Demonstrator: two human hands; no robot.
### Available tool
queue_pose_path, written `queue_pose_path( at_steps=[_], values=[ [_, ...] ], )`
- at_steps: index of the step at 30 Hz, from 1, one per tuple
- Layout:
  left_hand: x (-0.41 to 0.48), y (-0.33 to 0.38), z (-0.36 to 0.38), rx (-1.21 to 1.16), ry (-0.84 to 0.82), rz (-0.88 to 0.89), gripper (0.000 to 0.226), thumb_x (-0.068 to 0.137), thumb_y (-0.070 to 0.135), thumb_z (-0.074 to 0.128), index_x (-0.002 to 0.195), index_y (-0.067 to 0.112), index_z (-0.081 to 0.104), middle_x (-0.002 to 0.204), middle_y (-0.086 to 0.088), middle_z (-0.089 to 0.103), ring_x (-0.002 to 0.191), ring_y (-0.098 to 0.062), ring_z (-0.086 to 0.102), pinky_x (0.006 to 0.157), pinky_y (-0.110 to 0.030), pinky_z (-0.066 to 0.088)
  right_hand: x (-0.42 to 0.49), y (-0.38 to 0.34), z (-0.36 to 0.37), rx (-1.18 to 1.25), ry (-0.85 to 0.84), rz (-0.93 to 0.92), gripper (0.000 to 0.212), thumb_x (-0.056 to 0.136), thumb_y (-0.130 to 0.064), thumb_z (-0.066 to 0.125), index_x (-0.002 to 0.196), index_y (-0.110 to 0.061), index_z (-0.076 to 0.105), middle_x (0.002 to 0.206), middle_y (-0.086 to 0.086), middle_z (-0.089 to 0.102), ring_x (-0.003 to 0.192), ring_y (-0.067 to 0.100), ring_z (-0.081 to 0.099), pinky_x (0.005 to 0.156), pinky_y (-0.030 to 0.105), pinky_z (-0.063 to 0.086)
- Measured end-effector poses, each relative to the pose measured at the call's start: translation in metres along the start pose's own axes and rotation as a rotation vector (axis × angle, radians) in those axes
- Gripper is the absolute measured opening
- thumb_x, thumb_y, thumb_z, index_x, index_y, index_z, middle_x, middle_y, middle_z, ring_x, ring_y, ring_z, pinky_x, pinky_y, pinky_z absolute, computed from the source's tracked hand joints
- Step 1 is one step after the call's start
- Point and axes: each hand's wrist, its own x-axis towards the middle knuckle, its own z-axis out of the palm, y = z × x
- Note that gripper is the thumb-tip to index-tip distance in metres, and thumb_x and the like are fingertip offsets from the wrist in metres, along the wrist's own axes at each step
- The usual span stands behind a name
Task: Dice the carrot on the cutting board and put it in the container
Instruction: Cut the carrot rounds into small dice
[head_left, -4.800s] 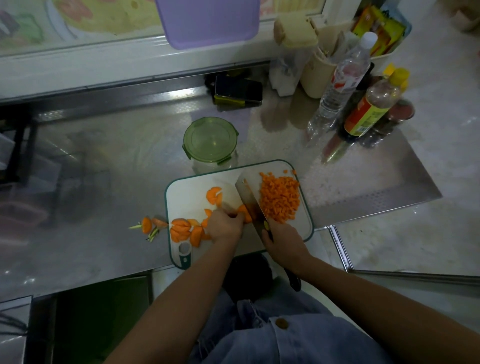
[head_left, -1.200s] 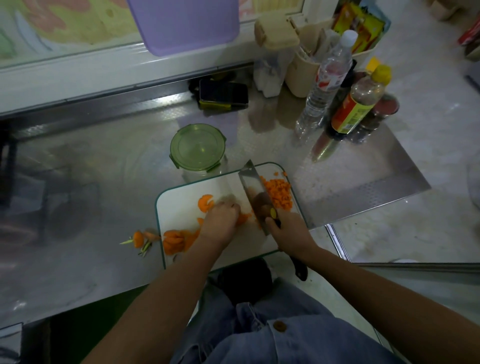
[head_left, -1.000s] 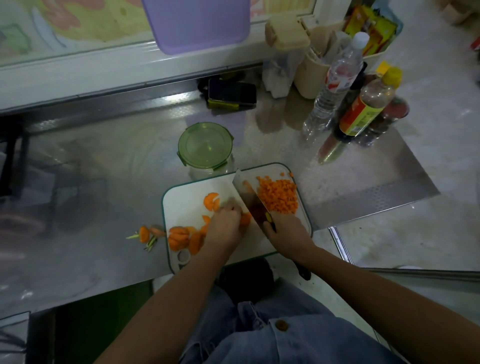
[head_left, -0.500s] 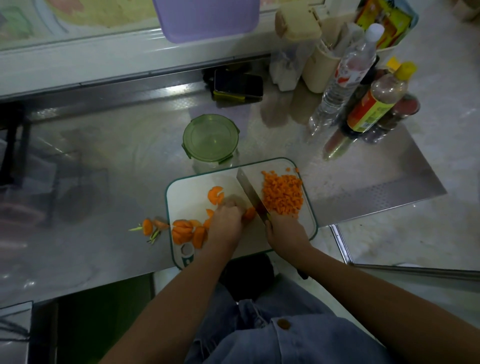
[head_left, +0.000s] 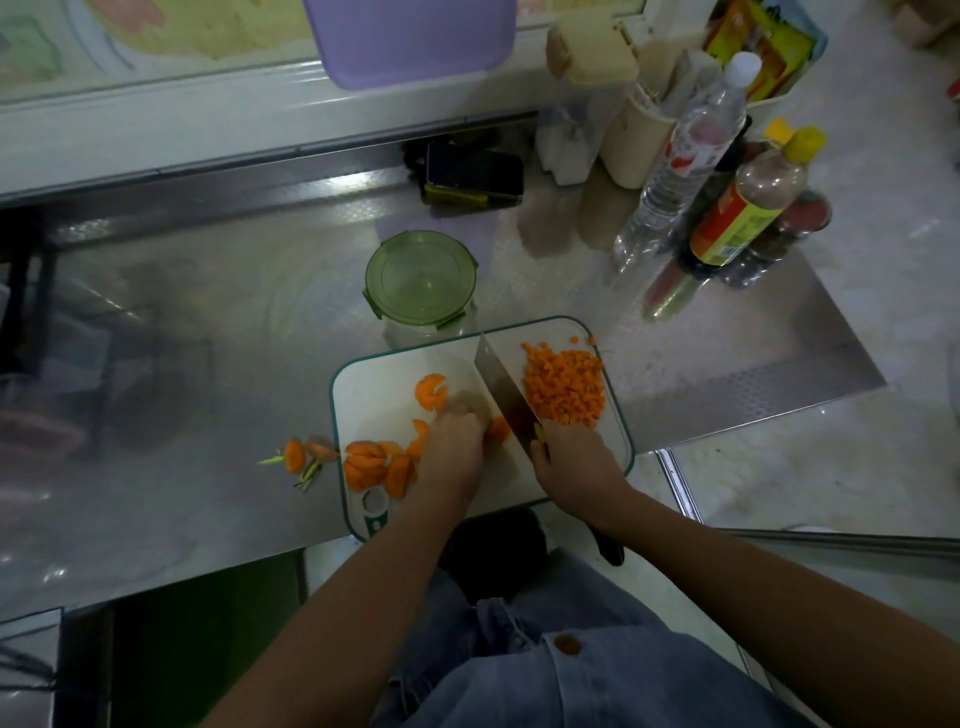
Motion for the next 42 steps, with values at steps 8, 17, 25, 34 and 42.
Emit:
queue_pose_path(
  at_steps=[8,17,25,34,42],
  values=[
    [0.001,0.0,0.001,-0.048,0.009,-0.013,0.026,0.092,0.013,0.051,0.111,0.014,0.068,0.112,-0.01,0.058,0.102,-0.026,0.056,0.085,-0.034,0.046,0.005,0.0,0.018,0.023,0.0,0.046,0.016,0.096,-0.022,0.044,0.087,-0.011,0.052,0.073,0.003,0.048,0.068,0.019,0.048,0.061,0.031,0.039],
    [0.001,0.0,0.0,-0.051,0.028,-0.008,0.028,0.092,0.009,0.049,0.11,0.013,0.069,0.112,-0.01,0.059,0.101,-0.025,0.057,0.083,-0.031,0.044,0.007,-0.005,0.021,-0.038,0.017,0.01,0.013,0.096,-0.017,0.043,0.094,-0.009,0.053,0.08,0.013,0.061,0.074,0.031,0.06,0.063,0.039,0.049],
    [-0.001,-0.001,-0.001,-0.085,0.028,-0.025,0.018,0.09,0.01,0.053,0.098,0.01,0.07,0.103,-0.01,0.064,0.095,-0.025,0.059,0.08,-0.033,0.046,0.005,-0.003,0.0,-0.006,0.075,-0.022,0.02,0.097,-0.024,0.043,0.094,-0.008,0.055,0.08,0.011,0.058,0.075,0.029,0.058,0.065,0.038,0.045],
    [-0.004,-0.006,0.005,-0.118,0.065,-0.01,0.019,0.088,0.012,0.057,0.099,0.013,0.072,0.104,-0.009,0.065,0.095,-0.024,0.06,0.082,-0.035,0.048,-0.001,-0.006,0.006,-0.025,-0.006,0.017,0.018,0.097,-0.022,0.042,0.097,-0.009,0.055,0.079,0.004,0.049,0.075,0.022,0.052,0.063,0.029,0.035],
    [-0.003,-0.005,0.003,-0.144,0.05,-0.065,0.025,0.09,0.011,0.051,0.105,0.015,0.071,0.108,-0.005,0.066,0.1,-0.02,0.059,0.086,-0.029,0.047,0.004,-0.009,0.021,-0.017,0.005,0.065,0.018,0.096,-0.02,0.044,0.091,-0.01,0.058,0.083,0.011,0.062,0.078,0.027,0.062,0.067,0.036,0.05]
  ],
)
